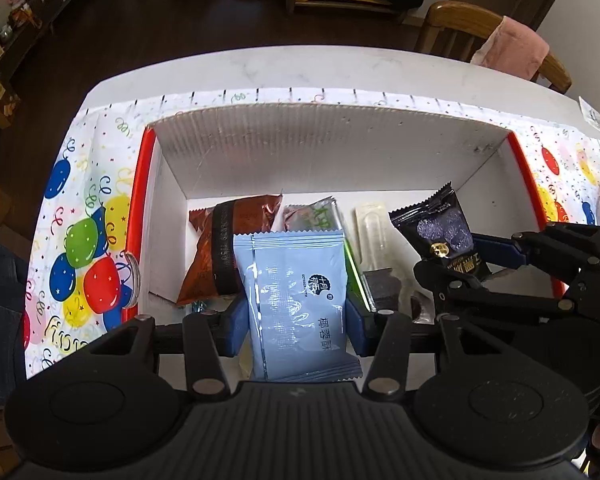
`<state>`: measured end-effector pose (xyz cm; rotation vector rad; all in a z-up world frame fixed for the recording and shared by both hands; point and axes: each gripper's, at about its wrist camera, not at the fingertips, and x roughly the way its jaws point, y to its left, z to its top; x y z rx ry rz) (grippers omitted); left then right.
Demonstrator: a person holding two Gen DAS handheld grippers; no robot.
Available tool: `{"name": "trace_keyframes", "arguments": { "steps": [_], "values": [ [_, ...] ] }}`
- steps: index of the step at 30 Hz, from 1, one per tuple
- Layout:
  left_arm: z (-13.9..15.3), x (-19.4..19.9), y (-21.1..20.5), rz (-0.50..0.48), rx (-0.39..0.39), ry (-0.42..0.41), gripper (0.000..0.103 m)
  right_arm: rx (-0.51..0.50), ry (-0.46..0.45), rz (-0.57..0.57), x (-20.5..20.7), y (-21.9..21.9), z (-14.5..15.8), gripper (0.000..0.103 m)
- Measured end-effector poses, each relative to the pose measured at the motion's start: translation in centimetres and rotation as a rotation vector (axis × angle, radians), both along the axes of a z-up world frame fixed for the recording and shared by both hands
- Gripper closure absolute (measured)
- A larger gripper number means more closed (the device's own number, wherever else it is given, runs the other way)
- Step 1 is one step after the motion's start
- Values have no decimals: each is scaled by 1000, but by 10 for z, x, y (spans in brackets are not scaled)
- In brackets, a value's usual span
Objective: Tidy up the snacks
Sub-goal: 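Carry the light blue packet and black candy into the red box with both tools, then open both tools to drop the light blue packet and black candy in the box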
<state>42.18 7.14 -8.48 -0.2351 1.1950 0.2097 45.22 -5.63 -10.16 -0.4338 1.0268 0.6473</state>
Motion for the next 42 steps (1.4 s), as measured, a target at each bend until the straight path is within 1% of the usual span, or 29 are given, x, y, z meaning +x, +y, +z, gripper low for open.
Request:
{"name": "trace_keyframes", "arguments": {
  "steps": [10,13,15,21,27,32,42],
  "values": [
    [-15,-1,5,7,6,31,55,-16,38,27,-1,1,-14,67],
    [-20,-1,8,10,8,39,55,-14,42,32,-1,0,-14,65],
    [-21,-2,9,11,5,41,55,-16,39,37,-2,0,-13,66],
    [-17,-6,11,18,7,29,54,-8,37,32,-5,-1,-12,64],
    [-8,-15,15,38,-5,0,47,40,38,12,-8,-9,1,60],
    [4,-27,17,46,-17,-40,47,87,33,0,-16,-18,16,57],
    [41,-63,11,39,-16,-154,46,192,-4,-26,-42,-38,55,49]
  ]
}}
